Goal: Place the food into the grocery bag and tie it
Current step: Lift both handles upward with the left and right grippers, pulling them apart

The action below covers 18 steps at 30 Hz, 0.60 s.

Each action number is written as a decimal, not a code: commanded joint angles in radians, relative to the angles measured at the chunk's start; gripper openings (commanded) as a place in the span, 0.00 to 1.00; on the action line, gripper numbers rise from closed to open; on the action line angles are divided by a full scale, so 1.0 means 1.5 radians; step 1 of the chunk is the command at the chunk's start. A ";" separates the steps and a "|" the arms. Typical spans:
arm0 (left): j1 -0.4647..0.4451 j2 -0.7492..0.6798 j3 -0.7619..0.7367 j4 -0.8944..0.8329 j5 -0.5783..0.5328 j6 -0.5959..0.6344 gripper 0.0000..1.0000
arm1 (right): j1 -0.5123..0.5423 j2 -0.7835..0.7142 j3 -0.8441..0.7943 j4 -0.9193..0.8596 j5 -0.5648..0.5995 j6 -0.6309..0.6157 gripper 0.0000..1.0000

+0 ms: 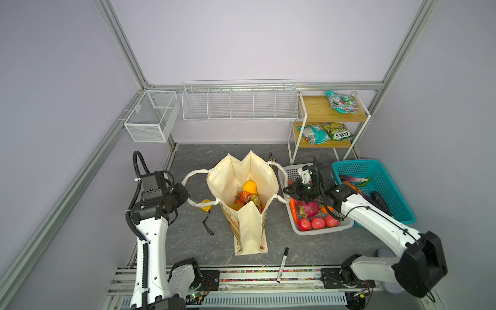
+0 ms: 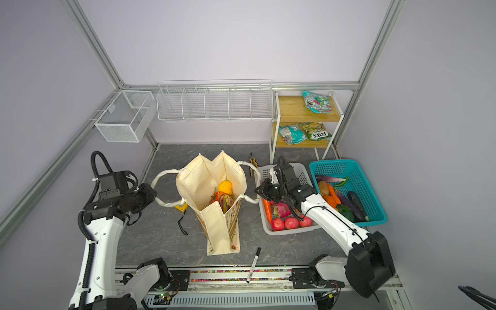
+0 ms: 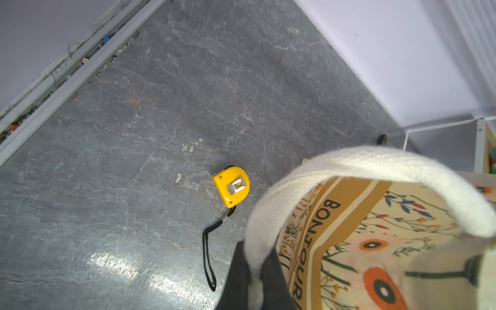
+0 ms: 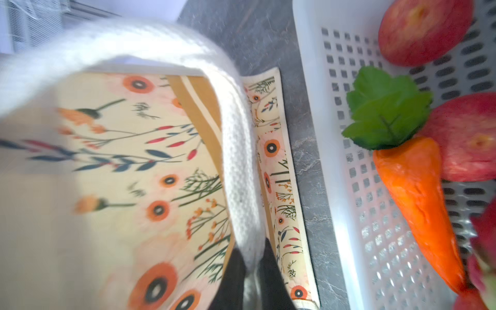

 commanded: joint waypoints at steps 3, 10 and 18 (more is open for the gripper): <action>0.006 -0.016 0.080 -0.023 0.056 -0.004 0.00 | -0.008 -0.070 0.091 -0.101 0.045 -0.093 0.07; -0.011 -0.023 0.162 -0.006 0.185 0.007 0.00 | -0.008 -0.054 0.151 -0.055 -0.033 -0.138 0.07; -0.053 -0.018 0.259 0.010 0.241 -0.027 0.00 | 0.011 -0.022 0.214 -0.020 -0.075 -0.186 0.07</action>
